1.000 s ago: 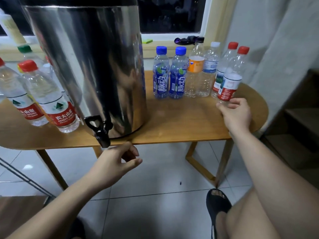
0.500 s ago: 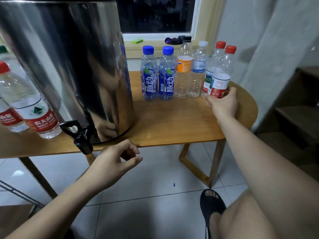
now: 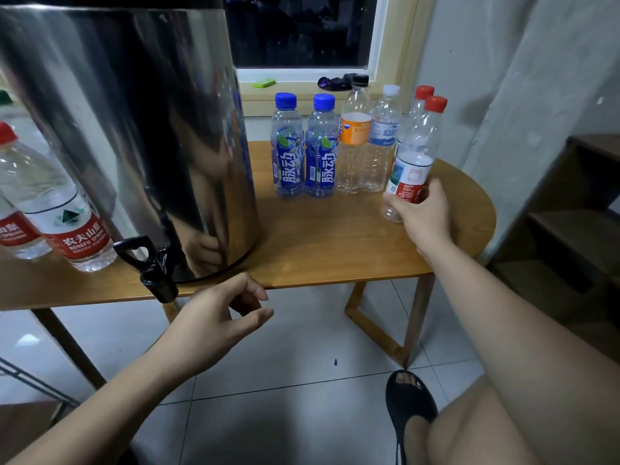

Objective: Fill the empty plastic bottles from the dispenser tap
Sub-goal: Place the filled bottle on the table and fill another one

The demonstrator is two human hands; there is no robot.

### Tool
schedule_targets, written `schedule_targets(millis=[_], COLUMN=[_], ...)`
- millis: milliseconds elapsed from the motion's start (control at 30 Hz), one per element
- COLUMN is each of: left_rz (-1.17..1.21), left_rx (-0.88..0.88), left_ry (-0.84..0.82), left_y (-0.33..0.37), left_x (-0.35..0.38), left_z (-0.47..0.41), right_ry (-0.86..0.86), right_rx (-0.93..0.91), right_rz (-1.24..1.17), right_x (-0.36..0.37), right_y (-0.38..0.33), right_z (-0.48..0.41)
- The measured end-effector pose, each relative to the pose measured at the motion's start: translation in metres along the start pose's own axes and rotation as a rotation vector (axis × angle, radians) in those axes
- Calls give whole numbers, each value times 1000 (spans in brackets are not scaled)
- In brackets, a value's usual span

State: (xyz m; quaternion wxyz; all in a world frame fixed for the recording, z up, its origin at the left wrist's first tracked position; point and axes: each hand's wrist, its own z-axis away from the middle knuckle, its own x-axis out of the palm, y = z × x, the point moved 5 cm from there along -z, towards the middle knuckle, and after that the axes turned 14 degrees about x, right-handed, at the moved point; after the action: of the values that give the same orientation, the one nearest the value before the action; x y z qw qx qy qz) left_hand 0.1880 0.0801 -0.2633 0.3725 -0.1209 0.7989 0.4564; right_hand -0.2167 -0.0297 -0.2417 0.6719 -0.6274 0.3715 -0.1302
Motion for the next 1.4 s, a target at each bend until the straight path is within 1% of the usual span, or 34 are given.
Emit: schedule_targets(millis=[133,300,600,733,833,900,967,1067,1167,1400], left_rz=[16,43,133,208,281,268,186,60,88,73], left_rx=[29,60,118,154,189,201,190,188,180,148], left_ry=[21,78,178,259,327,385,418,402,360,103], left_y=[8,22,44,53,63,69,71,72,70,56], left_x=[-7,-21,-41,-50,-60,-69,-79,-88,-87,-50], left_z=[6,15,28,32,36,39,41,43,43,46], right_ry=[-158,-375,-651,-742,-804,-850,-877,-901,-910,-959], right_rx=[-75,-128,-153,-171,-223,-264,-294,-311,-325,-307], right_rz=[41,54,49,148,252,313,371,406,406,327], right_x=[7,20,27,33,42,48,52,54,54,49], right_y=[-15,-40,-36,-23,-16,-13,-11,-11,-13,-22], right_z=[38,103,219,258,272,276,276,277,277,278])
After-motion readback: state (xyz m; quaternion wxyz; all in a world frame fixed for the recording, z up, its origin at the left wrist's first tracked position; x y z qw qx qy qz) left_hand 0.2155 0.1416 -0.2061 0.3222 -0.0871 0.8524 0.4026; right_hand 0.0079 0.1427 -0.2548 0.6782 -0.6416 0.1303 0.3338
